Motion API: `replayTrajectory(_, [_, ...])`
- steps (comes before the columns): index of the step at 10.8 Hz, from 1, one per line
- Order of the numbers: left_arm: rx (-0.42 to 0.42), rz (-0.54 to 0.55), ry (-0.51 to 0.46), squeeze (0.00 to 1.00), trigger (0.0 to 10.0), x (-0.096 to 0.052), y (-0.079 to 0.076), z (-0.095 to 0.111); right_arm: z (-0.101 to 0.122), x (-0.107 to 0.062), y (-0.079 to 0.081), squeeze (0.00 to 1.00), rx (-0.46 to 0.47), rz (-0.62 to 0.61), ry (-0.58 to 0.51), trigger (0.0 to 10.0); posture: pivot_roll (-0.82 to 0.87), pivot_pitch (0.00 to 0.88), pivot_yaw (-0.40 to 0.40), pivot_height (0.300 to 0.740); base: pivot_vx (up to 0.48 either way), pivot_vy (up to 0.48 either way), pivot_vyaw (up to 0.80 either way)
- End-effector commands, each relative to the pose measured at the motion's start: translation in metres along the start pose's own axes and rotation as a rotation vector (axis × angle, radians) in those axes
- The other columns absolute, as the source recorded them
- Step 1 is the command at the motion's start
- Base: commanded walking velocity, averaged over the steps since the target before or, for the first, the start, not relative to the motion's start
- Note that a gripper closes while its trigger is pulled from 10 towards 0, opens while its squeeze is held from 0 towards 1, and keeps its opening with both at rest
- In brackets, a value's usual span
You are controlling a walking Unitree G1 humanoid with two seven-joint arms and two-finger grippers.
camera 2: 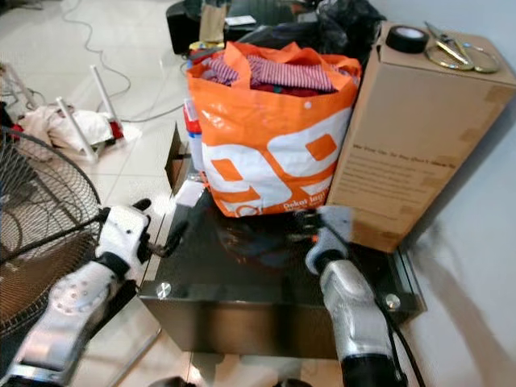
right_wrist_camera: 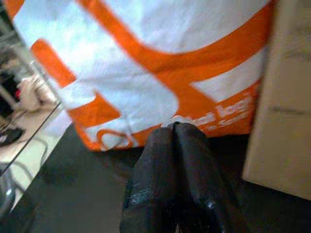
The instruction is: Hang keys on a hook
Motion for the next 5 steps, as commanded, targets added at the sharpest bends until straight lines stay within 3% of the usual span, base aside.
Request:
replayTrajectory(1, [0.004, 0.018, -0.008, 0.13, 10.0, 0.0005, 0.0004, 0.0009, 0.0063, -0.0045, -0.0076, 0.0, 0.018, -0.041, -0.013, 10.0, -0.04, 0.0, 0.02, 0.74, 0.0, 0.0, 0.0])
replayTrajectory(5, [-0.003, 0.045, -0.023, 0.13, 10.0, -0.0042, -0.0007, 0.0008, 0.0141, -0.0124, -0.0048, 0.0, 0.038, -0.065, -0.02, 10.0, -0.03, 0.0, -0.004, 0.74, 0.0, 0.0, 0.0])
Point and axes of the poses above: a point about 5 cm out from each wrist's last joint towards the gripper, its own x axis pointing out of the wrist towards the gripper, its own z axis along the axis of the wrist's last joint, y = z × x, the point moved 4 cm from there along x, pointing out of the wrist towards the gripper, and after that the axes turned 10 degrees about -x, right-handed, at the moved point
